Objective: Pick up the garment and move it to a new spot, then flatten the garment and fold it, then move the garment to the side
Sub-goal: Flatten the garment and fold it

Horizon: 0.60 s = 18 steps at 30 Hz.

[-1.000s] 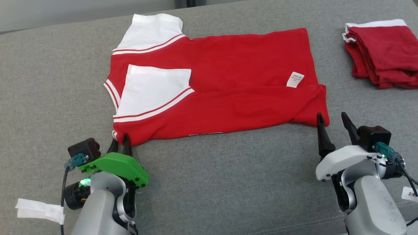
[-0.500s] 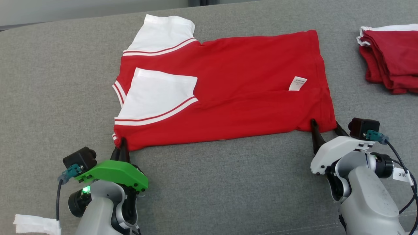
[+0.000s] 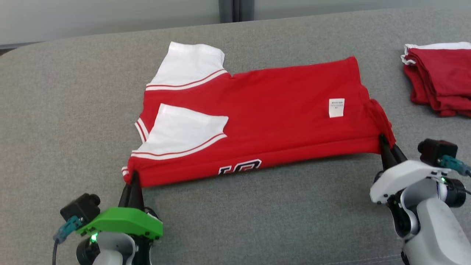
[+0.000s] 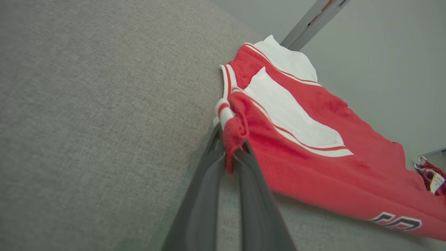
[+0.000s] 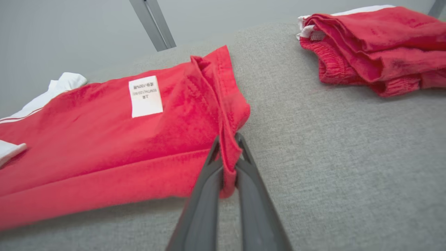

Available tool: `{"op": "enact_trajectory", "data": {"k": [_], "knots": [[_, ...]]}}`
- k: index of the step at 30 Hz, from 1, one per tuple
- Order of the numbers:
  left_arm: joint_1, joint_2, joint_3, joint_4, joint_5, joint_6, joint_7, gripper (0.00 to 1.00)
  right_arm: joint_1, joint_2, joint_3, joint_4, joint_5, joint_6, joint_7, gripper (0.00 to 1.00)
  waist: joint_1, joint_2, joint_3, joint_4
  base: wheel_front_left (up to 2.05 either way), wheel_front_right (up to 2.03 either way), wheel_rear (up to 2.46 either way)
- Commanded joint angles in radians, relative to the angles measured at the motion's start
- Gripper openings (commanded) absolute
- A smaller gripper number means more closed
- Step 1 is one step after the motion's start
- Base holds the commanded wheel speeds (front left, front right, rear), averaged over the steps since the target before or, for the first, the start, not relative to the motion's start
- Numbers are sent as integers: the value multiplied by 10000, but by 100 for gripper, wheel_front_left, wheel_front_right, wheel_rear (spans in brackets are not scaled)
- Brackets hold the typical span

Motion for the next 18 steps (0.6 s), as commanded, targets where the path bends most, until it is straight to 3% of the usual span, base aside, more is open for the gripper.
{"op": "enact_trajectory", "data": {"k": [1, 9, 10, 11, 12, 18], "knots": [[477, 120, 58, -233, -69, 106, -50, 0, 458, -101, -118, -380, 90, -31, 66, 0, 0, -1, -191, 53, 0, 0, 0], [2551, 105, -494, -1412, -144, 557, 442, 0, 2940, 240, -659, -2265, -226, -32, 852, 0, 0, -1, -542, 117, 0, 0, 0], [2638, 111, -548, -1447, -111, 573, 467, 34, 3072, 290, -733, -2351, -290, -32, 854, 12, 0, -1, -557, 120, 0, 0, 0], [2736, 137, -592, -1466, -26, 617, 452, 82, 3199, 373, -804, -2429, -314, -32, 843, 40, 0, -1, -581, 120, 0, 0, 0], [2775, 167, -612, -1477, 17, 645, 428, 100, 3275, 415, -827, -2476, -333, -32, 819, 100, 0, -1, -598, 114, 0, 0, 0], [2631, 641, -557, -1746, 480, 863, 278, 100, 3574, 535, -1038, -2727, -492, -26, 694, 100, 0, -1, -733, -1, 0, 0, 0]]}}
